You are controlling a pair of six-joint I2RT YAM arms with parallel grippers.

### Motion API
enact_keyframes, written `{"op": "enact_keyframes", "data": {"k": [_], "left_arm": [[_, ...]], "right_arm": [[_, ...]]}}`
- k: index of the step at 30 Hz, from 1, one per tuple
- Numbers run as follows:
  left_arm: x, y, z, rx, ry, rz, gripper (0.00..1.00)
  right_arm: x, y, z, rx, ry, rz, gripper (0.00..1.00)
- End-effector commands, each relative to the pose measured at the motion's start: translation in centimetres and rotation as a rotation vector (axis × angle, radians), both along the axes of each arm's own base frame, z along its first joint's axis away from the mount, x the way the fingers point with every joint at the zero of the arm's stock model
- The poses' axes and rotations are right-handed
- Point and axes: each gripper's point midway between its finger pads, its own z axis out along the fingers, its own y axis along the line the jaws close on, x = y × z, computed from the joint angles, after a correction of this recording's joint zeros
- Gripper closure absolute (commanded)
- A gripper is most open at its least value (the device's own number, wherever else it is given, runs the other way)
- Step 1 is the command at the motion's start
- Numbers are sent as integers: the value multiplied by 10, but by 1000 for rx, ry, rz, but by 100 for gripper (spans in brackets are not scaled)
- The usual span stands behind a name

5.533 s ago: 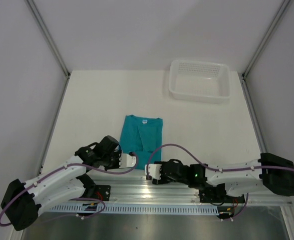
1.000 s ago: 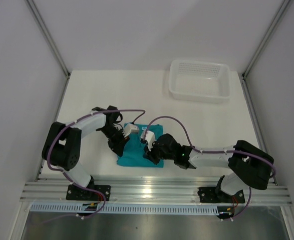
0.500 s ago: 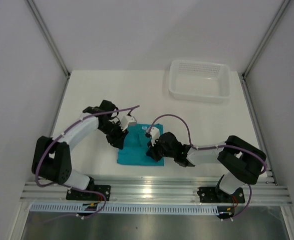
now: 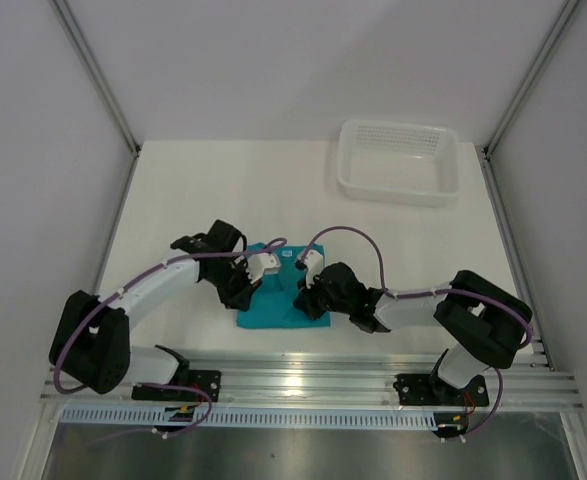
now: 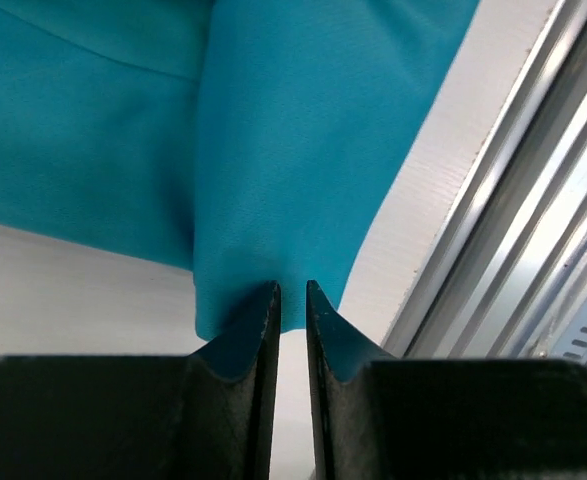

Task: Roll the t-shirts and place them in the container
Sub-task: Roll the tshirt

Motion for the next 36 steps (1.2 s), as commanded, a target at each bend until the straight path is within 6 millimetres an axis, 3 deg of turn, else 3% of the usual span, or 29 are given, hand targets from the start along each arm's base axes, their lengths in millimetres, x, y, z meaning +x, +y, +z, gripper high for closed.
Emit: {"op": "enact_keyframes", "data": {"k": [1, 5, 17, 29, 36], "left_arm": [[27, -9, 5, -25, -100, 30, 82], [42, -4, -4, 28, -114, 54, 85], [39, 4, -37, 76, 35, 86, 89], [41, 5, -38, 78, 57, 97, 90], [39, 7, -39, 86, 54, 92, 91]], "right_arm": [[8, 1, 6, 26, -19, -39, 99], [10, 1, 10, 36, -22, -47, 99], [19, -19, 26, 47, -56, -106, 99], [31, -60, 0, -22, -21, -261, 98], [33, -75, 7, -14, -41, -313, 96]]}}
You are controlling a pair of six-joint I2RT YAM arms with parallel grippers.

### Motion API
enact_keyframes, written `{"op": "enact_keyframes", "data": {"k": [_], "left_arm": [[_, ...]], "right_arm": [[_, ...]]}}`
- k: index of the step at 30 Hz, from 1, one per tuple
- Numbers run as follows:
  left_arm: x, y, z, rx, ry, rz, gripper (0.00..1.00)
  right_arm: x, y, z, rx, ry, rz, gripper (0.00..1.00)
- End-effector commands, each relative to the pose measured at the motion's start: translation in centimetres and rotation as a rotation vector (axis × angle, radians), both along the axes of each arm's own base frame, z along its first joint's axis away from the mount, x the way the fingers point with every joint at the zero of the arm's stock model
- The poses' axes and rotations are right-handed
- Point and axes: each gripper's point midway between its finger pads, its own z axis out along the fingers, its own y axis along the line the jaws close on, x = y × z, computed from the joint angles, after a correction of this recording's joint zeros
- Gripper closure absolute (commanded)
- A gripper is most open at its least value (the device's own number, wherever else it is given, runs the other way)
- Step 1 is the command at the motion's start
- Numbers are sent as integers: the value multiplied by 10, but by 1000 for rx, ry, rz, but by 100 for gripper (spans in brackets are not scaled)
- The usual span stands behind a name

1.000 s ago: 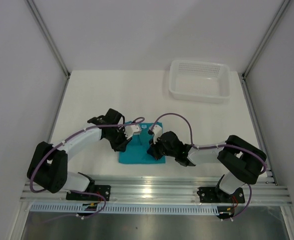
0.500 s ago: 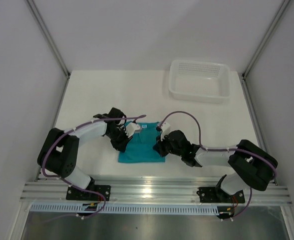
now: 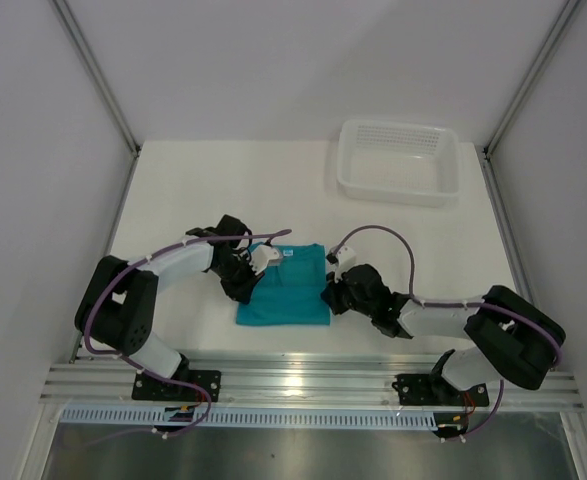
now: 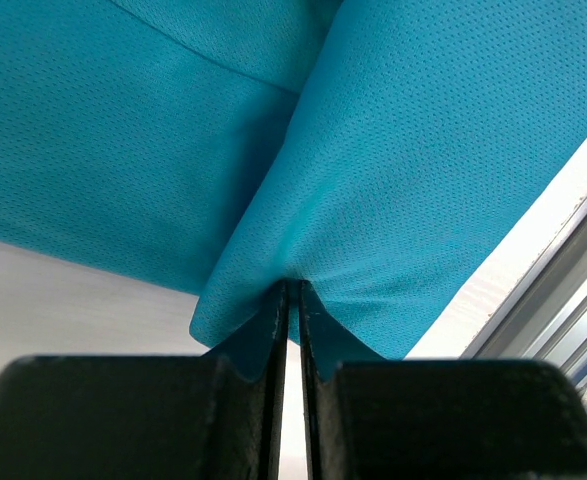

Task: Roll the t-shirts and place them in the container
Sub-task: Roll the tshirt

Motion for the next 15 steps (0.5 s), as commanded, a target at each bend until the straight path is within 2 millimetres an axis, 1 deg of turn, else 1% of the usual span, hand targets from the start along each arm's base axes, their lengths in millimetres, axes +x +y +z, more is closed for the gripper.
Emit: {"op": "enact_keyframes", "data": {"k": [1, 2, 4, 5, 6, 7, 8, 9, 10, 11, 12, 13, 15], "left_arm": [[7, -1, 5, -6, -16, 12, 91], [7, -1, 5, -8, -16, 9, 90], [7, -2, 9, -17, -24, 7, 89], [7, -2, 9, -18, -23, 8, 89], [7, -2, 9, -20, -25, 6, 88], [8, -3, 11, -23, -27, 6, 87], [7, -3, 11, -22, -26, 6, 87], [7, -3, 11, -24, -24, 4, 87], [6, -4, 12, -25, -21, 3, 87], [6, -3, 12, -24, -19, 3, 87], [6, -3, 12, -26, -19, 5, 87], [6, -4, 13, -29, -22, 4, 86], [5, -3, 13, -27, -22, 5, 86]], "right_arm": [[10, -10, 15, -4, -59, -44, 96], [7, -11, 13, -31, -52, -24, 94], [7, -8, 27, -72, -118, 34, 92], [5, -13, 27, -127, -141, 47, 89], [-4, -5, 34, -154, -192, 102, 87], [-10, -3, 38, -188, -234, 145, 83], [-14, -2, 48, -249, -336, 226, 73], [-20, -2, 49, -293, -376, 263, 67], [-37, 7, 52, -303, -416, 352, 63], [-44, 8, 55, -352, -486, 430, 56], [-57, 14, 57, -381, -534, 490, 53], [-61, 13, 57, -419, -567, 522, 50], [-65, 13, 55, -487, -625, 576, 48]]}}
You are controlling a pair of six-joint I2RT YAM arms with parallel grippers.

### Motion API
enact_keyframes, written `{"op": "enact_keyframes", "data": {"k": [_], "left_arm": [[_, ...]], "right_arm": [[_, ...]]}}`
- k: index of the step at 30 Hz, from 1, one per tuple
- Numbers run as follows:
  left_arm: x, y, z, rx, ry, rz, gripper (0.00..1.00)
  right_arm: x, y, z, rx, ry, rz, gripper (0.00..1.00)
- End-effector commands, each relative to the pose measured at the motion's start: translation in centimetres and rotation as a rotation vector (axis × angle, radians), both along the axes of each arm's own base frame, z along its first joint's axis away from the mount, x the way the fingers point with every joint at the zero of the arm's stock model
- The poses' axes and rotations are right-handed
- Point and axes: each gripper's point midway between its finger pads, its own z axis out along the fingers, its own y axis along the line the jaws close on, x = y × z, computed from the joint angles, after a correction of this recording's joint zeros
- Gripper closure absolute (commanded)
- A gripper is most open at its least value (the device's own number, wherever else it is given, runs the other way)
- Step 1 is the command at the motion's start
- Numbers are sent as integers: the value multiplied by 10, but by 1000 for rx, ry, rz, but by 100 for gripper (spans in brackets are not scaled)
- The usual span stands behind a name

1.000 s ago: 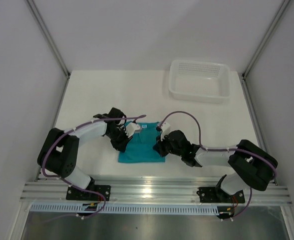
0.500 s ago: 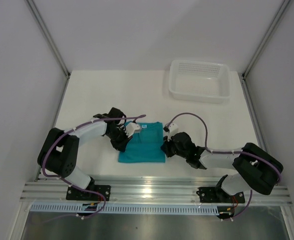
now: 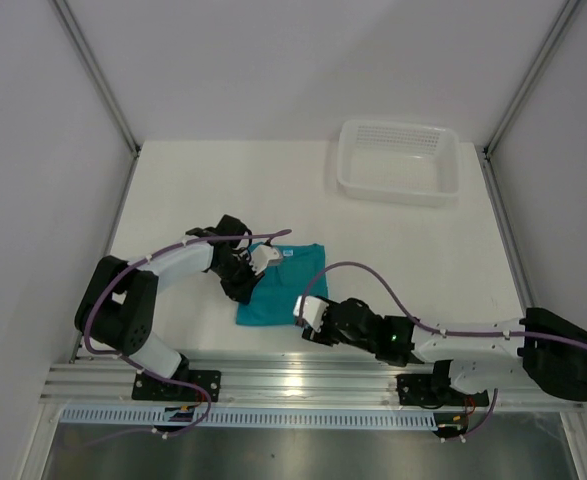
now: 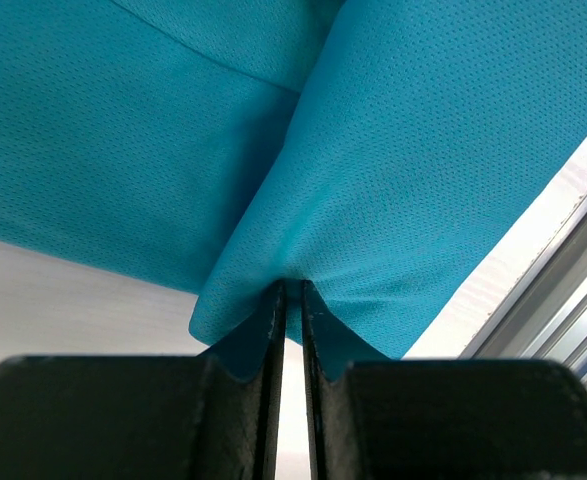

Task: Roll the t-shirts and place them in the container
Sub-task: Roll the tshirt

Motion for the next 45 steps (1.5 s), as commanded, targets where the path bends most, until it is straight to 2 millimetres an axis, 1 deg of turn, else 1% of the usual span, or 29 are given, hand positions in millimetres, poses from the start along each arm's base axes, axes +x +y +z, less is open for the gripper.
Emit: {"op": "enact_keyframes", "data": {"k": [1, 4, 5, 6, 8, 9, 10, 11, 13, 15, 16, 20, 24, 26, 27, 29, 30, 32, 33, 36, 40, 42, 44, 45], "left_arm": [[7, -4, 14, -30, -29, 5, 87], [7, -4, 15, -31, -33, 4, 87], [8, -4, 16, -31, -37, 5, 86], [8, -4, 17, -32, -39, 5, 86], [8, -4, 17, -35, -39, 5, 86], [7, -4, 16, -35, -34, 3, 86], [7, -4, 16, -35, -32, 1, 86], [6, -4, 16, -33, -31, 2, 86], [6, -4, 16, -34, -31, -1, 86], [6, -4, 17, -37, -30, -3, 86], [6, -4, 18, -37, -32, -5, 86], [7, -4, 18, -32, -35, -5, 86], [7, -4, 19, -33, -35, -6, 86], [7, -4, 20, -38, -38, -7, 85], [7, -4, 21, -39, -41, -6, 85], [7, -5, 23, -40, -43, -6, 84], [8, -5, 24, -41, -46, -6, 84], [7, -4, 26, -45, -55, -7, 83], [8, -4, 27, -42, -61, -6, 82], [9, -3, 31, -45, -87, -5, 79], [13, 1, 38, -37, -135, 6, 70], [12, 1, 44, -44, -159, 8, 68], [12, 2, 50, -50, -175, 13, 63], [11, 2, 57, -62, -198, 13, 62]], "right_arm": [[2, -7, 5, -180, -205, 109, 46], [-1, -7, -8, -246, -223, 156, 45], [-1, -6, -9, -257, -230, 164, 44], [0, -5, -16, -292, -242, 175, 44], [5, -1, -15, -320, -275, 156, 43], [8, -2, -23, -358, -282, 153, 42], [9, -1, -25, -372, -288, 152, 41], [8, 4, -24, -377, -292, 164, 40], [6, 6, -33, -414, -289, 189, 39], [8, 7, -35, -427, -292, 177, 39], [8, 4, -40, -448, -284, 171, 39], [11, -3, -48, -495, -269, 154, 40], [14, -9, -57, -544, -242, 136, 43], [15, -8, -61, -559, -238, 135, 46], [13, -13, -64, -587, -226, 141, 48], [13, -14, -68, -600, -215, 142, 57], [12, -14, -69, -602, -210, 145, 67], [12, -12, -69, -600, -204, 146, 75], [12, -12, -70, -604, -198, 143, 81], [11, -9, -69, -592, -185, 141, 90], [6, -5, -69, -559, -151, 157, 98], [7, -5, -70, -549, -137, 155, 100], [5, -3, -68, -523, -115, 162, 100], [4, -3, -68, -515, -105, 168, 100]]}}
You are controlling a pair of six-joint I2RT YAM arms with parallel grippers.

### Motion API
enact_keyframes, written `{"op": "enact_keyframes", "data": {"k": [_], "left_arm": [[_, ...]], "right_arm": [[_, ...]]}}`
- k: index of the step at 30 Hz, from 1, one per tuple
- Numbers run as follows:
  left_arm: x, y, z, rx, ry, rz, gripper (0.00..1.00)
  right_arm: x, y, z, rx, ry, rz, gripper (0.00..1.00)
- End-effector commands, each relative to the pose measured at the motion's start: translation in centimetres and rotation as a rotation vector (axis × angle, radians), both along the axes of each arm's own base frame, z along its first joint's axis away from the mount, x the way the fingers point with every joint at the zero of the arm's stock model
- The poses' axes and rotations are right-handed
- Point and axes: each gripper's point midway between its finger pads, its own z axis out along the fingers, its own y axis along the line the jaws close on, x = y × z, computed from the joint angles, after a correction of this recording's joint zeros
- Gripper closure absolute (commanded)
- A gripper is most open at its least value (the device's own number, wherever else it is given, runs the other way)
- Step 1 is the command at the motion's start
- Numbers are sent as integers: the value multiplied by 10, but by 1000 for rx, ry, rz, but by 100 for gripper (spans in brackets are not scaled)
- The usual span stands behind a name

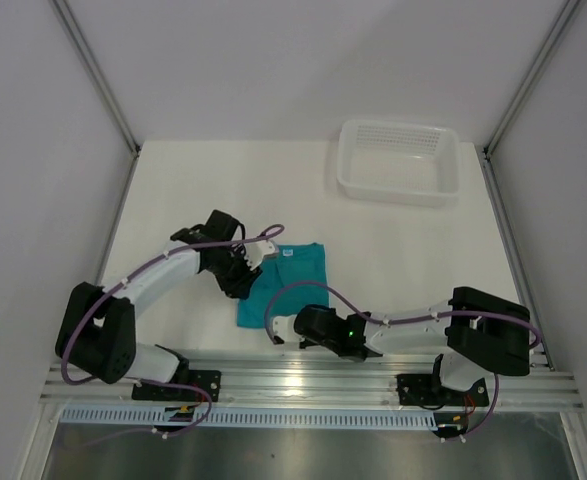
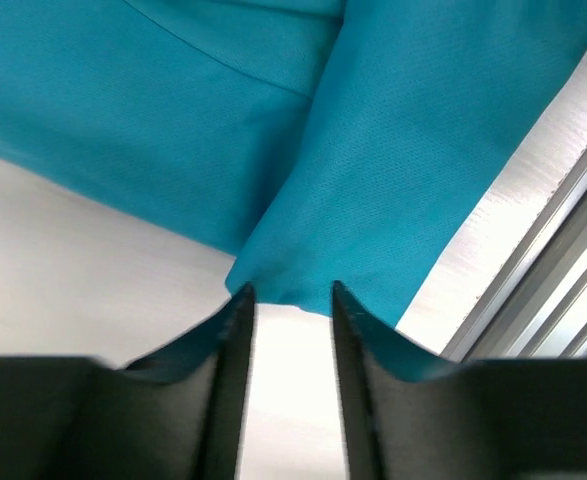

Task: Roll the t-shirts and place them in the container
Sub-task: Roll the tshirt

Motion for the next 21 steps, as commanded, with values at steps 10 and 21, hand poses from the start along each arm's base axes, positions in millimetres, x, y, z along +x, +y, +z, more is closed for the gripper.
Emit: {"op": "enact_keyframes", "data": {"k": [10, 21], "left_arm": [[-13, -2, 61, -166, -323, -111, 47], [-47, 5, 16, -62, -543, -390, 33]], "right_arm": [[-14, 11, 5, 129, 191, 12, 100], [-18, 19, 14, 213, 274, 10, 100]]}}
